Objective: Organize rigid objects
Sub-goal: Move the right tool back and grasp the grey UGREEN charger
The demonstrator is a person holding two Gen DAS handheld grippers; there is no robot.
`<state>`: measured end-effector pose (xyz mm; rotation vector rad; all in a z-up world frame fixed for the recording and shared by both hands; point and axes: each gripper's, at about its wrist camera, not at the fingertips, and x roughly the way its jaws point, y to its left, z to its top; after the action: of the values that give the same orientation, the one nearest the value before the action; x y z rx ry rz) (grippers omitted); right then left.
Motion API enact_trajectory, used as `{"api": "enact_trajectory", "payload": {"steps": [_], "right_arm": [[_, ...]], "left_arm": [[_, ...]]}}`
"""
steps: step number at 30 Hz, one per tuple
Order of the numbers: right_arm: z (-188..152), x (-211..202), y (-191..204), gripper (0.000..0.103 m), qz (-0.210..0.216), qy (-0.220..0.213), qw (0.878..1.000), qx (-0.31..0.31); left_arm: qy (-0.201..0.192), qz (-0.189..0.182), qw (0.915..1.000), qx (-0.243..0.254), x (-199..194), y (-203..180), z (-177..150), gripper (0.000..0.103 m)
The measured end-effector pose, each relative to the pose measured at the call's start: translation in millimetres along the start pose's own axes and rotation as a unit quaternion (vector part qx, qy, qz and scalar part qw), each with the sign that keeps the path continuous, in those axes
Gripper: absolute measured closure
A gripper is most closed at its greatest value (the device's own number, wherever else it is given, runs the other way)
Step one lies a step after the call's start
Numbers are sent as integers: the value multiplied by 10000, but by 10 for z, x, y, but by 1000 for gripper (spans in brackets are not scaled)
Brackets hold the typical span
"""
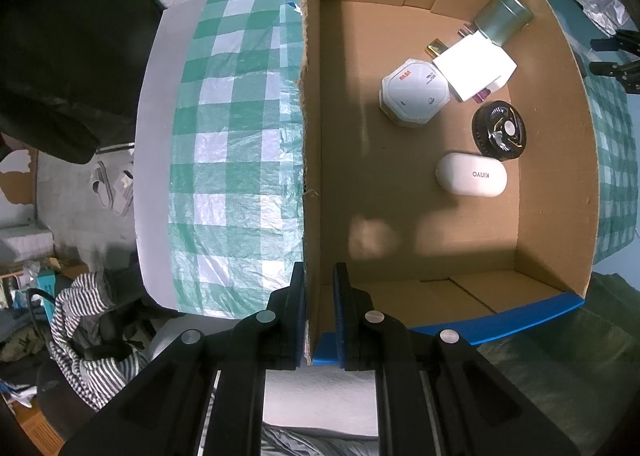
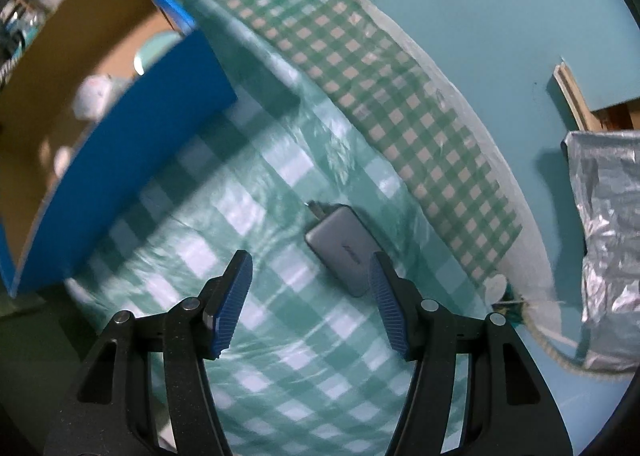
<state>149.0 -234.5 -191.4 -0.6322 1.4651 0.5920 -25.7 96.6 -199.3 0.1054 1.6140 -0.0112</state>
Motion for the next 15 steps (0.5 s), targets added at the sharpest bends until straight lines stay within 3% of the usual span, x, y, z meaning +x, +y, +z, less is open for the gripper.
{"api": "enact_trajectory", "payload": {"steps": [9, 15], "right_arm": [[9, 409, -20, 42, -359, 391, 9949, -859], [19, 600, -49, 42, -433, 565, 9912, -1113]], "left_arm": [[1, -27, 10000, -41, -20, 17, 9, 92], [36, 39, 10000, -75, -21, -1, 29, 92]]}}
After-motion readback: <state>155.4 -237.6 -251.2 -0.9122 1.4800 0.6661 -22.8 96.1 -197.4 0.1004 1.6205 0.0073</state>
